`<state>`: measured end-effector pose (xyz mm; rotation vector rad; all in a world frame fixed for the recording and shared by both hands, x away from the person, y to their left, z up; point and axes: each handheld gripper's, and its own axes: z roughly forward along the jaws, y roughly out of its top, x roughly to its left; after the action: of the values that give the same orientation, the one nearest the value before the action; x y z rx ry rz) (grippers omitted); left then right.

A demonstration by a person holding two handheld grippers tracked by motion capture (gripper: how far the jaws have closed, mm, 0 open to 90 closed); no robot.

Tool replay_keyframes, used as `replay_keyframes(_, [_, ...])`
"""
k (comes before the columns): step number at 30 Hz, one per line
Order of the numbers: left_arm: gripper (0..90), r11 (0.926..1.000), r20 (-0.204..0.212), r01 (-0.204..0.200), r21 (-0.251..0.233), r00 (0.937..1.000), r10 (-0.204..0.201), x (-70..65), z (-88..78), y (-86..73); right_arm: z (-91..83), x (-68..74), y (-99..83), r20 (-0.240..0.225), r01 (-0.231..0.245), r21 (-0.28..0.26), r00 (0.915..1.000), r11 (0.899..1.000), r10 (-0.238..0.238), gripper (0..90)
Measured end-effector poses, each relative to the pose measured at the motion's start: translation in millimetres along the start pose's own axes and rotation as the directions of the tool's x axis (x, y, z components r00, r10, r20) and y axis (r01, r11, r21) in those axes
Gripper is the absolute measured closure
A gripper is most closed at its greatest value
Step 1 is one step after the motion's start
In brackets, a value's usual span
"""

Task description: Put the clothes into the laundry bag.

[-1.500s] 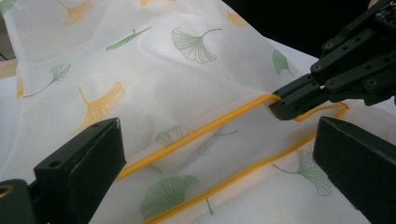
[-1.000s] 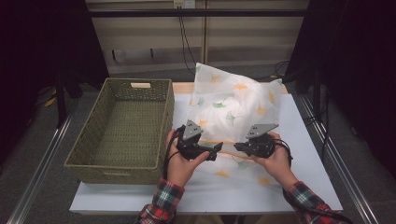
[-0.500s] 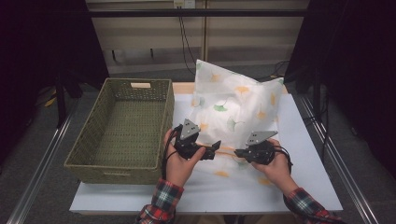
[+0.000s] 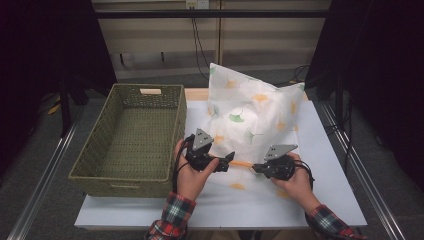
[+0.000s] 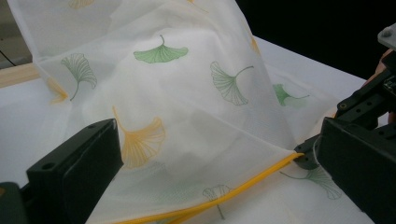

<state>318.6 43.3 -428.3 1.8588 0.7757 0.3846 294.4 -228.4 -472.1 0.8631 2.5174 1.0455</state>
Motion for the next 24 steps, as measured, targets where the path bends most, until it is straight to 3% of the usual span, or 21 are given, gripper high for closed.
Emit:
replay_keyframes(12, [0.3,1.0,0.007,0.001,-0.005,1.0,-0.001,1.9,0.9,0.9,-2.6,-2.0,3.2,0.02,0.004,-0.038,0.9998,0.999,-0.004,85.0])
replay_keyframes(19, [0.6,0.9999,0.008,0.004,-0.009,1.0,-0.004,2.3,0.1,1.9,-12.6,-6.4,1.0,0.04,-0.017,-0.079,0.999,0.997,0.021,74.7])
replay_keyframes(24, [0.6,0.9999,0.01,0.002,-0.012,0.9999,-0.001,3.2,-1.4,3.5,-24.0,-8.5,2.1,0.048,-0.042,-0.126,0.9977,0.991,0.048,62.1])
